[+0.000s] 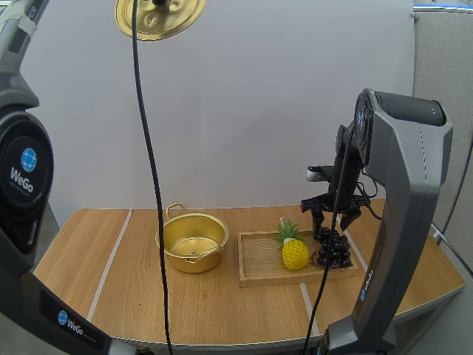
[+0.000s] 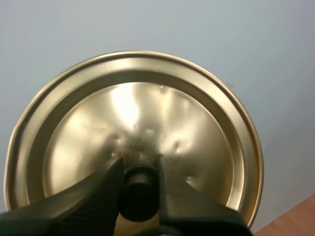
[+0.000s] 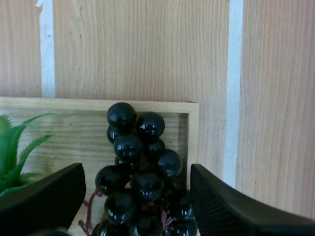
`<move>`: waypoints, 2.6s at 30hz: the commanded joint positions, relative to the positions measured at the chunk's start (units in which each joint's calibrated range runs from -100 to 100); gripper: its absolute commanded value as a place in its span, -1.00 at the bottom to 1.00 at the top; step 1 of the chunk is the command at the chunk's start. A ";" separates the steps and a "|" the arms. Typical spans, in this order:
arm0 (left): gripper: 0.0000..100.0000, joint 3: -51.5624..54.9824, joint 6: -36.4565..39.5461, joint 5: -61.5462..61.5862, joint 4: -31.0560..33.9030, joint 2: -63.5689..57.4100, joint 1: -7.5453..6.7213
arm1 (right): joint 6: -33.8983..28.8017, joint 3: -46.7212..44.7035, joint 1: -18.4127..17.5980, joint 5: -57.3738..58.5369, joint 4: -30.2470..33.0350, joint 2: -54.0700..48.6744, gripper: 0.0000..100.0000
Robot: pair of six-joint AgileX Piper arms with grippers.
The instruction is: Open the pot, put the grape inside, and close it
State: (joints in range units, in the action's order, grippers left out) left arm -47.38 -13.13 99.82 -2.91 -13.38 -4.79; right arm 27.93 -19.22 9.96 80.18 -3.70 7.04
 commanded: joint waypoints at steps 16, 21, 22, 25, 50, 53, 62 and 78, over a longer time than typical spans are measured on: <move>-1.00 -0.60 0.27 -2.16 0.48 -0.18 -0.15 | 0.01 0.38 0.01 -2.24 0.51 5.39 1.00; -1.00 -0.60 0.27 -2.16 0.48 -0.18 -0.15 | -0.36 0.38 0.01 -1.52 0.51 5.31 1.00; -1.00 -0.60 0.27 -2.16 0.48 -0.18 -0.15 | -0.36 0.38 0.01 -1.32 0.51 5.31 1.00; -1.00 -0.60 0.27 -2.16 0.48 -0.18 -0.15 | -0.36 0.38 0.01 -1.24 -0.44 5.31 1.00; -1.00 -0.60 0.27 -2.16 0.48 -0.18 -0.15 | 0.68 0.38 0.01 -1.16 -0.72 4.94 -1.00; -1.00 -0.60 0.27 -2.16 0.48 -0.18 -0.15 | 0.68 0.38 0.01 -0.97 -0.72 4.94 -1.00; -1.00 -0.60 0.27 -2.16 0.48 -0.18 -0.15 | 0.68 0.38 0.01 1.67 -2.11 1.26 -1.00; -1.00 -0.60 0.27 -2.16 0.48 -0.18 -0.15 | -0.37 0.38 0.01 9.60 -4.54 -20.44 -1.00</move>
State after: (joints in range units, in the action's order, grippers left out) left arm -47.38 -13.13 99.82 -2.91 -13.38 -4.79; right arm 28.15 -18.85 9.96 87.84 -7.89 -9.65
